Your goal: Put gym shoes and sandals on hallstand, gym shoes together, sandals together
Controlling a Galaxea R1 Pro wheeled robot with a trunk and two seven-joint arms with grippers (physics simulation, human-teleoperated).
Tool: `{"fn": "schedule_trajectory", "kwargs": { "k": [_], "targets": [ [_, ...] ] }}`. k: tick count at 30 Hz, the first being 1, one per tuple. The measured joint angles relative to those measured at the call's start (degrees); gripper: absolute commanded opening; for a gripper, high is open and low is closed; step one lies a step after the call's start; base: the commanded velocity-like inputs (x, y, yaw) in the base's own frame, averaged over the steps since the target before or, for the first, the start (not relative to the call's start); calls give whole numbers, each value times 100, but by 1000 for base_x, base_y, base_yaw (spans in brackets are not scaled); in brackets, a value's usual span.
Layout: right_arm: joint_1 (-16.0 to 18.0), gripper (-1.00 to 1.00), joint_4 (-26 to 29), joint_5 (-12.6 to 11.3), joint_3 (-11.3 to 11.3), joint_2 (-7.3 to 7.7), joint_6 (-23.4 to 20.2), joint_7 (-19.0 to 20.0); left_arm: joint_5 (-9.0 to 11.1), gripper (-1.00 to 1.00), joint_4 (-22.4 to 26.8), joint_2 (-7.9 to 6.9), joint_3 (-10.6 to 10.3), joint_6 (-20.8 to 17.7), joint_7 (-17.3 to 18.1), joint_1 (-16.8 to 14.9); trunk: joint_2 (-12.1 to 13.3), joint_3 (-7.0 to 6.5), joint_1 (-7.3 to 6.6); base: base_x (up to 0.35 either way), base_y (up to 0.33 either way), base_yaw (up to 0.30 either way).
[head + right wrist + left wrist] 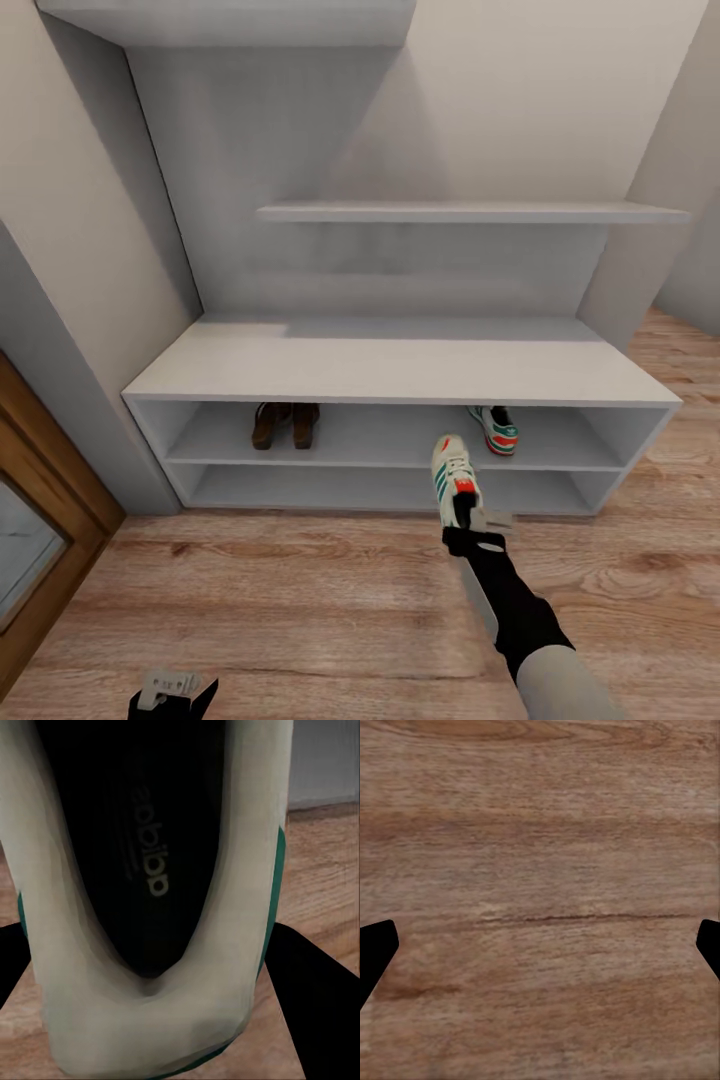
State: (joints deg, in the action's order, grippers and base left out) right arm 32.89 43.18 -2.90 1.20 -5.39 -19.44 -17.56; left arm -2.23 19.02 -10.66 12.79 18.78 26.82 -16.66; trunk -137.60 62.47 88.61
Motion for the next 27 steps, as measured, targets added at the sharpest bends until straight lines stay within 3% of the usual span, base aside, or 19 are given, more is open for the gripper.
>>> {"fn": "schedule_trajectory", "kwargs": {
  "k": [8, 21, 27],
  "targets": [
    [100, -100, 62, -41, -6, -11, -101, -562, 1, 100, 2, 6, -152, 0, 0, 0, 0, 1, 0, 0, 0, 0],
    [102, -100, 97, -29, -4, -10, -110, -603, 9, 100, 10, 15, -164, 0, 0, 1, 0, 1, 0, 1, 0, 0],
    [102, -100, 100, -29, -3, -8, -110, -605, 9, 100, 10, 30, -167, 0, 0, 0, 0, 1, -3, 234, 0, 0]
  ]
}}
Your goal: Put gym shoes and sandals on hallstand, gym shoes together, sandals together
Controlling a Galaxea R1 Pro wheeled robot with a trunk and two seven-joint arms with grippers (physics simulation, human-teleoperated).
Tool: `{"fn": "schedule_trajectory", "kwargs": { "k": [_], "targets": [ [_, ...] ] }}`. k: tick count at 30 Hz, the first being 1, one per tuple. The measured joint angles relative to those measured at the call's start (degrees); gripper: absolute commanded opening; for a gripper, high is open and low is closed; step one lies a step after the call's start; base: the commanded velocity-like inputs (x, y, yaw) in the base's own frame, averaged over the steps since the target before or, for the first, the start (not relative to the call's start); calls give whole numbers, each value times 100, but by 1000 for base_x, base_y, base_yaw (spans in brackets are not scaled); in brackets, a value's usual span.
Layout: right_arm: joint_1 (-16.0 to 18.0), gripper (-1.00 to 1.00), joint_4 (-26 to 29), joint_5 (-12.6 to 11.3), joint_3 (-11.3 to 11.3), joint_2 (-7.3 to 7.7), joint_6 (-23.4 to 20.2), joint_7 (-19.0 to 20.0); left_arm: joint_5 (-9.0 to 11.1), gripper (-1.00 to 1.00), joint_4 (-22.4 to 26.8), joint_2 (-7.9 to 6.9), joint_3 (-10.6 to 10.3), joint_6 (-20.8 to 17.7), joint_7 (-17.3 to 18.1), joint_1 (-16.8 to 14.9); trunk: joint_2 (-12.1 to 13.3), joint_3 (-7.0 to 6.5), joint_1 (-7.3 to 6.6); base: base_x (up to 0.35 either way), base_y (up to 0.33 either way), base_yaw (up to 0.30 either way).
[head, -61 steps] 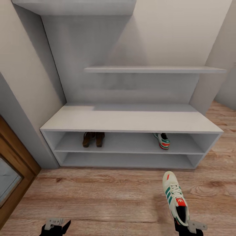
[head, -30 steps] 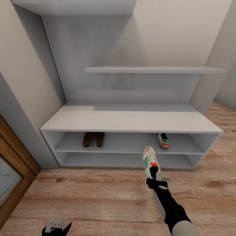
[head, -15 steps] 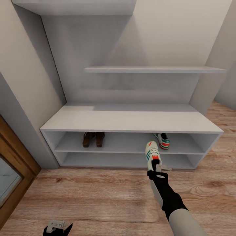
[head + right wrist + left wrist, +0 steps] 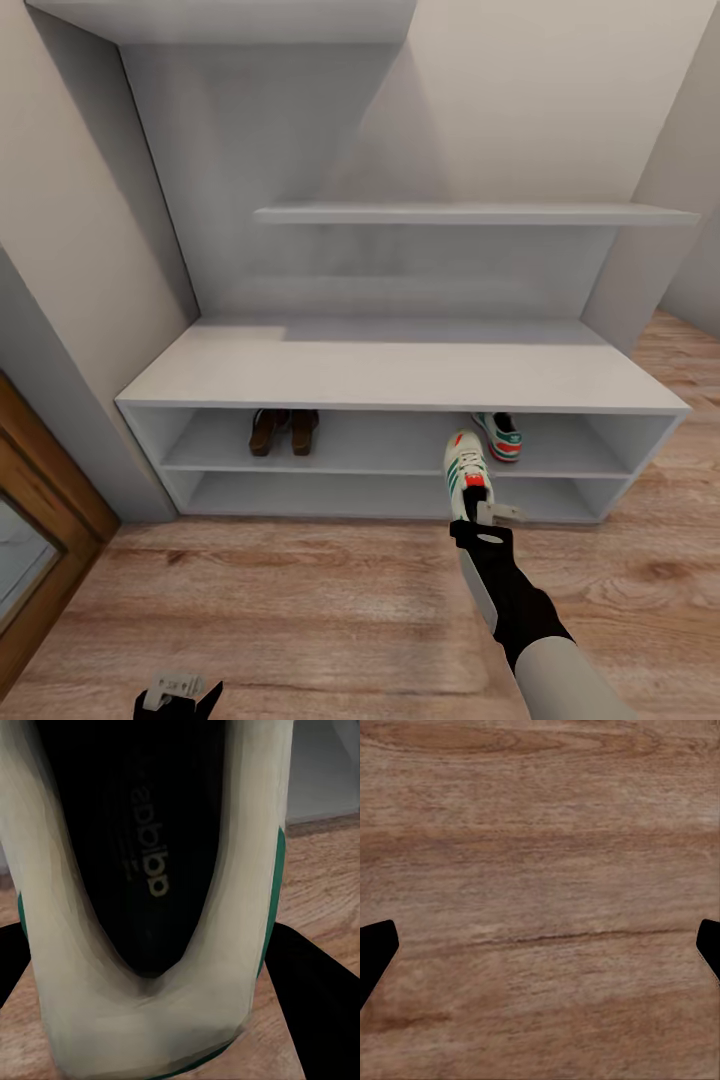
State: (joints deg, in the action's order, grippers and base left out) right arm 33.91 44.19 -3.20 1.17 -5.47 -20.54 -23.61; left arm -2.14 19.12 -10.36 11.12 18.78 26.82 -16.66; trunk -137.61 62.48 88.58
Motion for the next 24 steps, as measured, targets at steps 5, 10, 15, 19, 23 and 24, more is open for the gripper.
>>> {"fn": "schedule_trajectory", "kwargs": {
  "k": [5, 10, 15, 19, 23, 24],
  "targets": [
    [0, -100, 2, -1, 0, 1, 0, -1, -1, 100, 0, 36, -56, 0, 0, 0, 0, 0, 0, 325, -3, 0],
    [0, -100, 2, -3, 1, -1, 0, -4, -4, 100, -1, 47, -73, 0, 0, 0, 0, 0, 0, 329, -67, 0],
    [0, -100, 5, -5, 1, 0, 0, -6, -1, 100, -1, 49, -75, 0, 0, 0, 0, 0, 0, 323, -102, 0],
    [0, -100, 4, -5, 1, -1, 0, -5, 0, 100, -1, 49, -76, 0, 0, 0, 0, 0, 0, 280, -91, 0],
    [0, -100, 4, 0, 0, 3, 0, -3, 0, 100, 0, 49, -76, 0, 0, 0, 0, 0, 3, 76, -24, 0],
    [0, -100, 4, 0, 0, 4, 0, -3, 0, 100, 0, 49, -76, 0, 0, 0, 0, 0, 3, 34, -9, 0]
  ]
}}
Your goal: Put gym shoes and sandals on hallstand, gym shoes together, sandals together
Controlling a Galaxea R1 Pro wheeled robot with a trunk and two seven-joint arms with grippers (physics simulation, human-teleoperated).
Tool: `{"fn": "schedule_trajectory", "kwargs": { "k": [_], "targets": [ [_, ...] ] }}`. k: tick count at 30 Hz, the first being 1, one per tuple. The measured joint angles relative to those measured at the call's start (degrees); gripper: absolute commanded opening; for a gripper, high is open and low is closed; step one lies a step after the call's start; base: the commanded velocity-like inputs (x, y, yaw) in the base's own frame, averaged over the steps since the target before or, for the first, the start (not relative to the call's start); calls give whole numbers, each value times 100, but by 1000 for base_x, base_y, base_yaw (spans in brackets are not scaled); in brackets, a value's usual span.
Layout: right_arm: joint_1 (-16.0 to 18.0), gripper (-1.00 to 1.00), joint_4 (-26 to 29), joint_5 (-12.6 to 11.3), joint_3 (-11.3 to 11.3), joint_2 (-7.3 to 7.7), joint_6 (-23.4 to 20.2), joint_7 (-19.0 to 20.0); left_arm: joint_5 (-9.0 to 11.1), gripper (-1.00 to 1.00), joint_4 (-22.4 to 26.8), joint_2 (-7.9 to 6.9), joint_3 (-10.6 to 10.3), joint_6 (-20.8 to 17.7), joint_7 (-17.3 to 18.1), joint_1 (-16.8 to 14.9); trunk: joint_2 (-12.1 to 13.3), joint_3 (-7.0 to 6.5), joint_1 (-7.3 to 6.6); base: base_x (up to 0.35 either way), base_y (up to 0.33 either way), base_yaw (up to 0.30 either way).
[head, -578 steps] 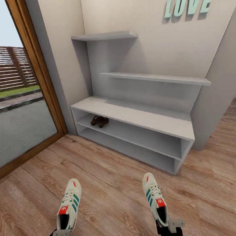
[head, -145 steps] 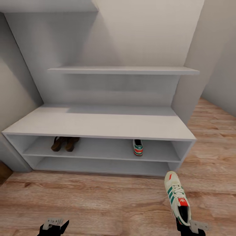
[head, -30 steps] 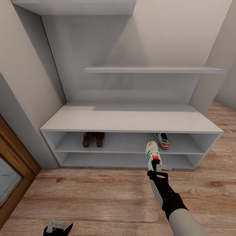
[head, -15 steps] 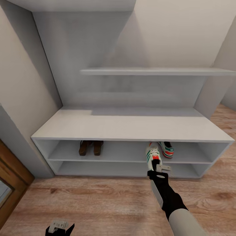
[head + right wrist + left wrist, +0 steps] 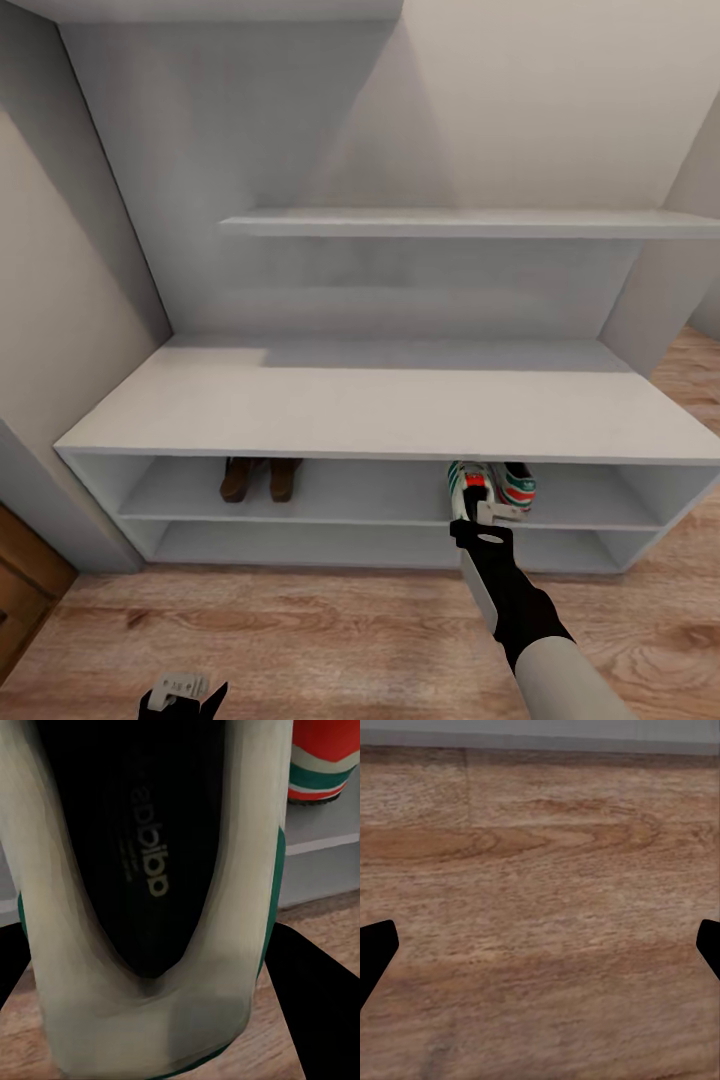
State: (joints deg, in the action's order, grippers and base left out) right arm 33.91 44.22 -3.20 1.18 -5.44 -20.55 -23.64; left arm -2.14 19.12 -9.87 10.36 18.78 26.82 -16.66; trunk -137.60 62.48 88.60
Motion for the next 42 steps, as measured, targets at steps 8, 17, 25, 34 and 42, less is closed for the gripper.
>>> {"fn": "schedule_trajectory", "kwargs": {
  "k": [8, 17, 25, 34, 42],
  "targets": [
    [0, -100, 3, -1, 8, 1, 4, 1, 0, 100, 0, 0, 0, 0, -3, 0, 0, 0, -2, 194, -32, 0],
    [0, -100, -1, 0, 22, 2, 9, 2, 0, 100, 0, 0, 0, 0, -9, 0, 0, 0, -1, 213, -50, 0],
    [0, -100, -1, 0, 26, 2, 9, 4, 0, 100, 0, 0, 0, 0, -9, 0, 0, 0, 1, 16, -2, 0],
    [0, -100, -2, 1, 33, 6, 9, 3, 0, 100, 0, 7, 0, 0, -9, 0, 0, 0, -1, 93, 0, 0],
    [0, -100, 5, -1, 29, 9, 8, 4, 0, 100, 0, 3, 0, 0, -9, 0, 0, 0, 0, 58, 0, 0]
  ]
}}
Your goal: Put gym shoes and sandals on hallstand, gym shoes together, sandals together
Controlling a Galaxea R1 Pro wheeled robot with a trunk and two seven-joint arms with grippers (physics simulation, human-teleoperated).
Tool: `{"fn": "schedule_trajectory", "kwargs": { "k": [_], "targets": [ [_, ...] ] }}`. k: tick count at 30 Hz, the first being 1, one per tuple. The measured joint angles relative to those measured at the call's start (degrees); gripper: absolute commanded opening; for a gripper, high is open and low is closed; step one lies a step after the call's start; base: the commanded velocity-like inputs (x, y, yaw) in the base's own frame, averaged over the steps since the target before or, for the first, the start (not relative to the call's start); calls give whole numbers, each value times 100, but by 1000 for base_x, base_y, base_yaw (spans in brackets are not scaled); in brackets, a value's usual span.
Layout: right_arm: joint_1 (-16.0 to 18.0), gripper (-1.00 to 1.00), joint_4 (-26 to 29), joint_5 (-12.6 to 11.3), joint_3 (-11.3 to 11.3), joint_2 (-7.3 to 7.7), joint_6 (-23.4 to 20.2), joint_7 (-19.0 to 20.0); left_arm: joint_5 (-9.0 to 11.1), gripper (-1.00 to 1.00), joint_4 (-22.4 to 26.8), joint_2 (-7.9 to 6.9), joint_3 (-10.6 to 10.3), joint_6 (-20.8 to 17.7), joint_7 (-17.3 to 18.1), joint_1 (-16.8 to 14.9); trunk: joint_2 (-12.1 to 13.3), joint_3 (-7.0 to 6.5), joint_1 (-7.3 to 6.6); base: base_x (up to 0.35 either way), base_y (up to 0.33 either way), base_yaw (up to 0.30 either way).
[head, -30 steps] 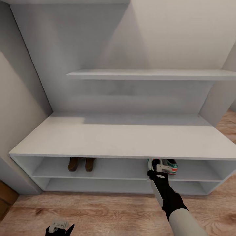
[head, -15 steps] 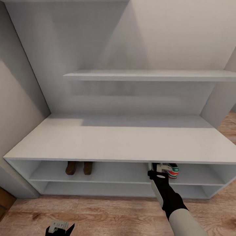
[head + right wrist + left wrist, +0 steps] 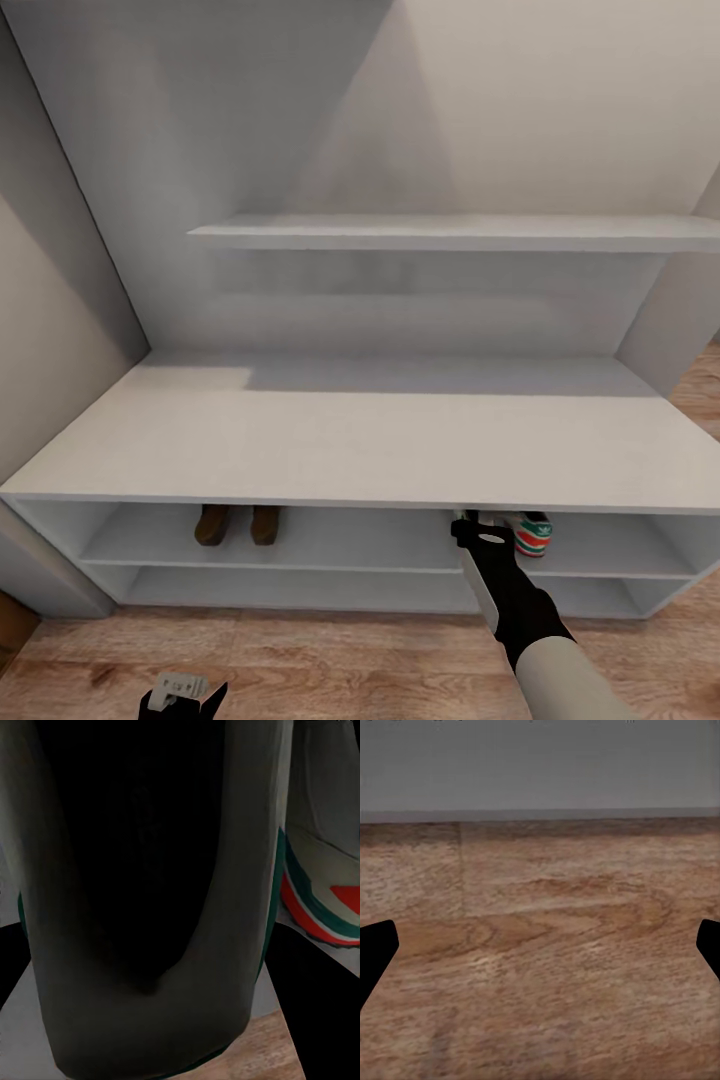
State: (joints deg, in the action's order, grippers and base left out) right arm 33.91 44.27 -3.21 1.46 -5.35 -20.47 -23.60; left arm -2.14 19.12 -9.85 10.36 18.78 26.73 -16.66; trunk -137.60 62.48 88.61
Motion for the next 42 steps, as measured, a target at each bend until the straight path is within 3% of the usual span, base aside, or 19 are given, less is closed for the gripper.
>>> {"fn": "schedule_trajectory", "kwargs": {
  "k": [42],
  "targets": [
    [0, -100, 2, -1, 6, -1, 1, 0, 0, 100, 0, -3, 0, 0, 0, 0, -80, 147, 44, 1, 0, 0]
  ]
}}
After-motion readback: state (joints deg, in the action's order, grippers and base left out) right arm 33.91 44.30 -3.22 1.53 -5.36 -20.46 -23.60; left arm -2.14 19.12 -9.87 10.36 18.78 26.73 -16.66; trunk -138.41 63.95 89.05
